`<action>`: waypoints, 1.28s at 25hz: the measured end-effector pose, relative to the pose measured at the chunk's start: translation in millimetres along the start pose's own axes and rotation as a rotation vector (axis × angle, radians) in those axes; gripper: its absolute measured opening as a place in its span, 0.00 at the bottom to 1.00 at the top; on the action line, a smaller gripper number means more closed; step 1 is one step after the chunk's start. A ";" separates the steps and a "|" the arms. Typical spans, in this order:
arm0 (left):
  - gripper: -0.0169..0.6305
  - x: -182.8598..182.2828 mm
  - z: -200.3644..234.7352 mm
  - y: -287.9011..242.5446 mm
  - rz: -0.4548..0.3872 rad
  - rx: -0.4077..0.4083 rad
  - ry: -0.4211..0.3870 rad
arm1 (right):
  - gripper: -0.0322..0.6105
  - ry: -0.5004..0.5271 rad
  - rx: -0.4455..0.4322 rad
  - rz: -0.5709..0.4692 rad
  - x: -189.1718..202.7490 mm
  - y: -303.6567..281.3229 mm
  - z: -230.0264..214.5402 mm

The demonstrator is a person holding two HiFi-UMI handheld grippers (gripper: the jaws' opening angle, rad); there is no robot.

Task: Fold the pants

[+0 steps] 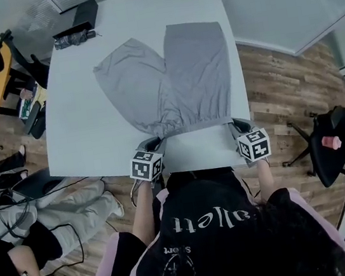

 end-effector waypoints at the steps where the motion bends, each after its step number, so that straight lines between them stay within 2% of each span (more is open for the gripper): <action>1: 0.11 -2.5 -2.9 5.0 -0.008 0.004 -0.010 | 0.13 -0.006 -0.010 -0.015 -3.4 4.1 2.0; 5: 0.11 -13.4 -13.1 24.9 -0.044 0.010 -0.034 | 0.13 -0.018 -0.049 -0.061 -15.4 17.9 10.4; 12: 0.11 -34.7 -22.5 60.8 -0.161 0.040 -0.030 | 0.13 -0.051 -0.115 -0.122 -39.2 38.1 25.0; 18: 0.11 -63.8 -40.5 95.5 -0.284 0.180 -0.128 | 0.12 -0.072 -0.173 -0.205 -70.1 60.9 38.9; 26: 0.10 -109.8 -61.2 136.0 -0.478 0.339 -0.178 | 0.12 -0.036 -0.301 -0.293 -115.6 97.7 60.1; 32: 0.10 -131.0 -75.9 157.6 -0.531 0.405 -0.245 | 0.12 0.033 -0.389 -0.319 -134.6 128.2 73.0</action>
Point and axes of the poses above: the fingertips, and each gripper's own axes: y backward along the fingers, z to its left, x out of its underside, the point moved 5 cm from there along y, backward along the fingers, and after that the axes turned 15 degrees about -z, right-handed, at the moved point
